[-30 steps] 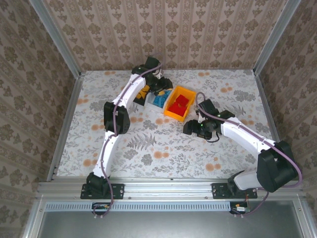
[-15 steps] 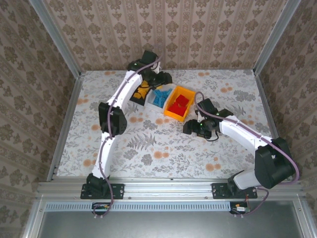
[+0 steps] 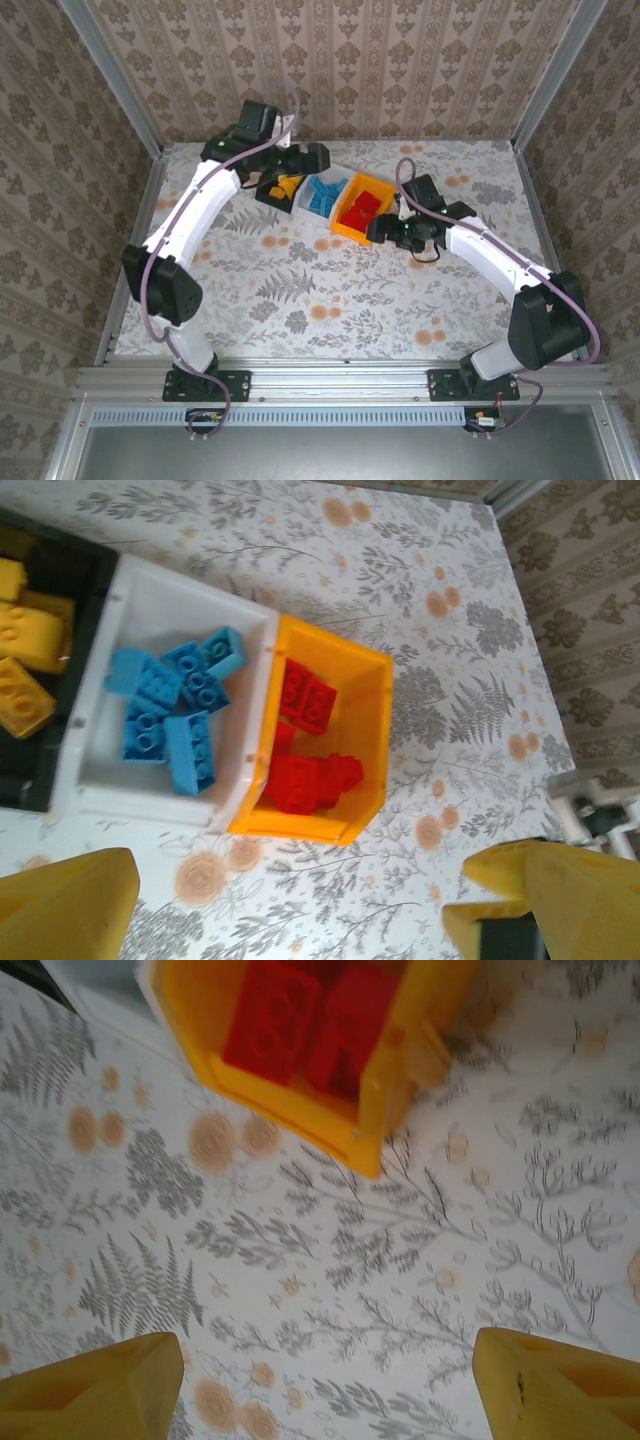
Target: Sort the legos into containers by color
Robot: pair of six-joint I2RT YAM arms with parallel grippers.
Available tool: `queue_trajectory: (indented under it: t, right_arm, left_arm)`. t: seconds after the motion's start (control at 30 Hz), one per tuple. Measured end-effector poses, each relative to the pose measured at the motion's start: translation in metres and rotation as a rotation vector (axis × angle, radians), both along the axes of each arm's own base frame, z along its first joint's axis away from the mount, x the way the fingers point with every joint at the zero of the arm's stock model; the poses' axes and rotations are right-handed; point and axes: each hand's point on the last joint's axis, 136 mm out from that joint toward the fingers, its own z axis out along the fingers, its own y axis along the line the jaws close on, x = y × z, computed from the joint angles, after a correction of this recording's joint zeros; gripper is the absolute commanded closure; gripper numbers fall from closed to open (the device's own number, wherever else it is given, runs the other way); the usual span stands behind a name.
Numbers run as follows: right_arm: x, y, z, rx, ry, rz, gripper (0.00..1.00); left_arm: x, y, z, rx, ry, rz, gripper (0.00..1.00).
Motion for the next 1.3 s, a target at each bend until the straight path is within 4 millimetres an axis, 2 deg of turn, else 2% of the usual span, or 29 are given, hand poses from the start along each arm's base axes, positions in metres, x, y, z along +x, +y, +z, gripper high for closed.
queue_trajectory:
  t: [0.07, 0.13, 0.23, 0.37, 0.53, 0.73, 0.97, 1.1, 1.2, 1.3]
  right_arm:
    - [0.011, 0.0, 0.013, 0.005, -0.041, 0.003, 0.18]
    - [0.022, -0.001, 0.027, 0.01, -0.089, -0.002, 0.08]
    - [0.039, -0.002, 0.048, 0.01, -0.171, 0.0, 0.0]
    - [0.058, -0.006, 0.072, -0.004, -0.283, -0.007, 0.0]
    - [0.072, -0.014, 0.097, -0.031, -0.429, -0.023, 0.0]
    - [0.064, -0.034, 0.13, -0.09, -0.681, -0.057, 0.0]
    - [0.043, -0.054, 0.141, -0.236, -0.896, -0.014, 0.0]
    - [0.035, -0.073, 0.15, -0.32, -0.955, -0.039, 0.0]
    - [0.029, -0.098, 0.146, -0.373, -0.958, -0.096, 0.0]
    - [0.024, -0.13, 0.124, -0.431, -0.915, -0.169, 0.0]
  left_arm:
    - [-0.003, 0.02, -0.003, 0.005, -0.009, 0.04, 0.0]
    - [-0.007, 0.041, -0.004, 0.012, -0.018, 0.086, 0.0]
    - [-0.014, 0.07, 0.0, 0.021, -0.047, 0.15, 0.0]
    - [-0.031, 0.097, 0.01, 0.053, -0.136, 0.218, 0.0]
    - [-0.054, 0.129, 0.022, 0.098, -0.33, 0.305, 0.0]
    - [-0.071, 0.154, 0.01, 0.17, -0.54, 0.353, 0.0]
    - [-0.078, 0.173, -0.016, 0.219, -0.65, 0.416, 0.0]
    - [-0.08, 0.177, -0.02, 0.247, -0.693, 0.421, 0.0]
    - [-0.081, 0.179, -0.018, 0.268, -0.723, 0.418, 0.0]
    - [-0.084, 0.182, -0.023, 0.289, -0.739, 0.415, 0.0]
